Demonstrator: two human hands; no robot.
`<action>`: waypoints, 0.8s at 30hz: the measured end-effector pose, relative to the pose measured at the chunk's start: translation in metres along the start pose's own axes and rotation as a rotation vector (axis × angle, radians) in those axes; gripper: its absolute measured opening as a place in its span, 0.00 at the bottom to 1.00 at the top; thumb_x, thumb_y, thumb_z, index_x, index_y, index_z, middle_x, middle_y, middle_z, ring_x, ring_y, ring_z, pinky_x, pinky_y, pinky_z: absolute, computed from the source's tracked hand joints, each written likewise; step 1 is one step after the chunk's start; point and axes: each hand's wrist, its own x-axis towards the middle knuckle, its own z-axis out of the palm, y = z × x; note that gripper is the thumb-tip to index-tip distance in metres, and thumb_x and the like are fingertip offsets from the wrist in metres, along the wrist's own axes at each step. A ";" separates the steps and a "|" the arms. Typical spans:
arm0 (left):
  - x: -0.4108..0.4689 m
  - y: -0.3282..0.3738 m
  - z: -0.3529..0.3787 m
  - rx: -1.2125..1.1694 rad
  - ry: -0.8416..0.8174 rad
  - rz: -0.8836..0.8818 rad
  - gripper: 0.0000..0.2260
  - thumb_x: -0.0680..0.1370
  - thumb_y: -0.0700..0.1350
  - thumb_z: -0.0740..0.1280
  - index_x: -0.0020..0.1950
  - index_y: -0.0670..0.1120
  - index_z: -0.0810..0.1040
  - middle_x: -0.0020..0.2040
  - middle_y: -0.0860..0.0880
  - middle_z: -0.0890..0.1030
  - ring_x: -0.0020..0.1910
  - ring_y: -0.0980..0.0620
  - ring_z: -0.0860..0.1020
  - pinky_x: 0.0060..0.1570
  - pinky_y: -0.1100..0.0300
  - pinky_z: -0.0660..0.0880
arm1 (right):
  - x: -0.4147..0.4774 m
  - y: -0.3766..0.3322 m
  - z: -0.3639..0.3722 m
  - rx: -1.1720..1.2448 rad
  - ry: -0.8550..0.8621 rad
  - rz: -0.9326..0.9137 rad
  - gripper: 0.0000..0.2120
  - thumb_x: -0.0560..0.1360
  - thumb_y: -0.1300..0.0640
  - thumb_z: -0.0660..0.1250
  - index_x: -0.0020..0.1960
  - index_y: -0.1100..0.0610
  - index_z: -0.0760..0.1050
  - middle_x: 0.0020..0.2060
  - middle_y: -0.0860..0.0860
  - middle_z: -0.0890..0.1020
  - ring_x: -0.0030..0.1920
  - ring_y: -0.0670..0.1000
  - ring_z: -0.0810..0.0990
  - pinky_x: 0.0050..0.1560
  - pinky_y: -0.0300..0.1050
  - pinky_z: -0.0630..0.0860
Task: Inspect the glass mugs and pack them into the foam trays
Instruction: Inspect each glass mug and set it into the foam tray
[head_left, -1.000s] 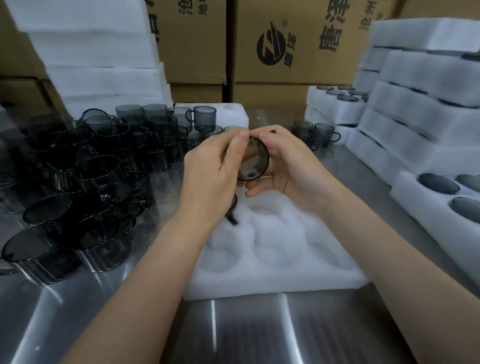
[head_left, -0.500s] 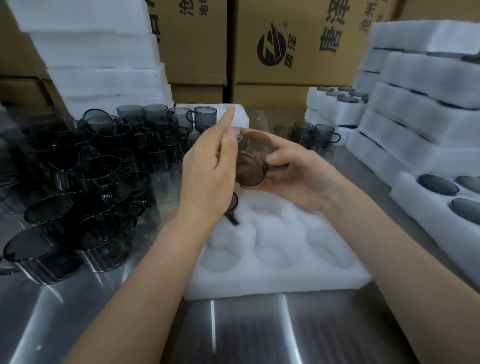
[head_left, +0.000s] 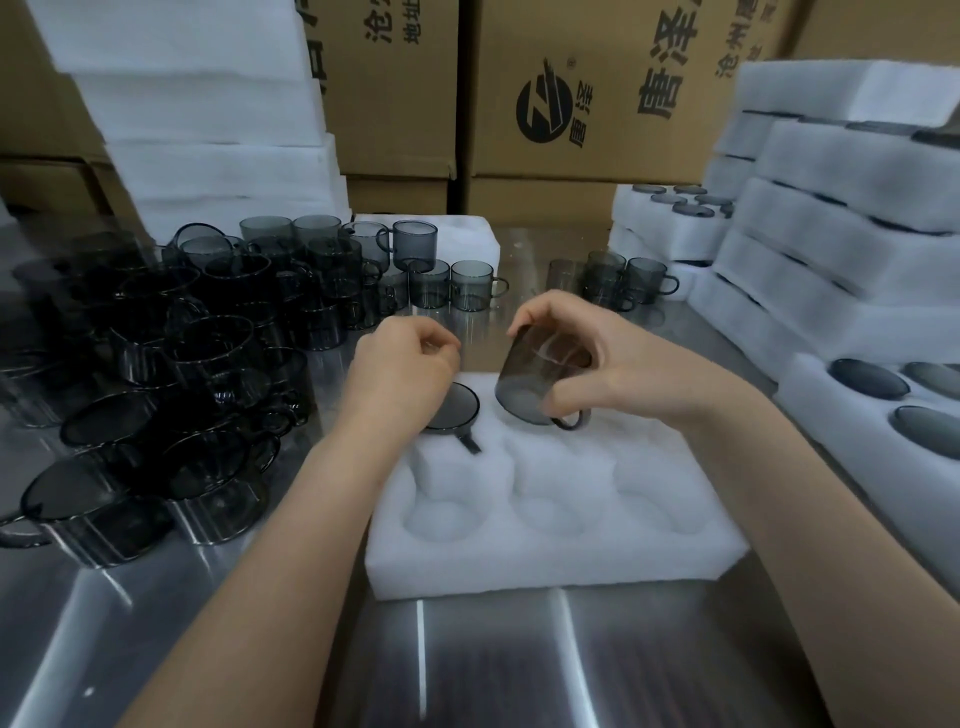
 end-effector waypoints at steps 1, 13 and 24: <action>0.000 -0.001 0.000 0.012 -0.001 0.002 0.13 0.75 0.43 0.66 0.34 0.59 0.78 0.39 0.57 0.82 0.47 0.52 0.79 0.45 0.61 0.70 | -0.002 0.001 0.003 -0.031 -0.015 -0.006 0.24 0.61 0.60 0.70 0.56 0.48 0.72 0.46 0.42 0.75 0.43 0.41 0.74 0.44 0.37 0.74; 0.001 -0.001 0.001 0.107 0.026 0.028 0.14 0.74 0.41 0.67 0.32 0.57 0.76 0.34 0.57 0.77 0.48 0.48 0.79 0.47 0.59 0.73 | -0.003 -0.001 0.015 -0.336 -0.080 0.000 0.22 0.63 0.53 0.64 0.56 0.41 0.67 0.57 0.48 0.71 0.63 0.48 0.69 0.64 0.48 0.69; 0.003 -0.002 0.002 0.119 0.019 0.027 0.14 0.75 0.42 0.67 0.32 0.57 0.76 0.36 0.56 0.78 0.47 0.50 0.79 0.44 0.61 0.70 | -0.007 -0.005 0.011 -0.334 -0.212 0.029 0.21 0.75 0.62 0.66 0.64 0.46 0.68 0.61 0.47 0.69 0.63 0.44 0.69 0.67 0.50 0.67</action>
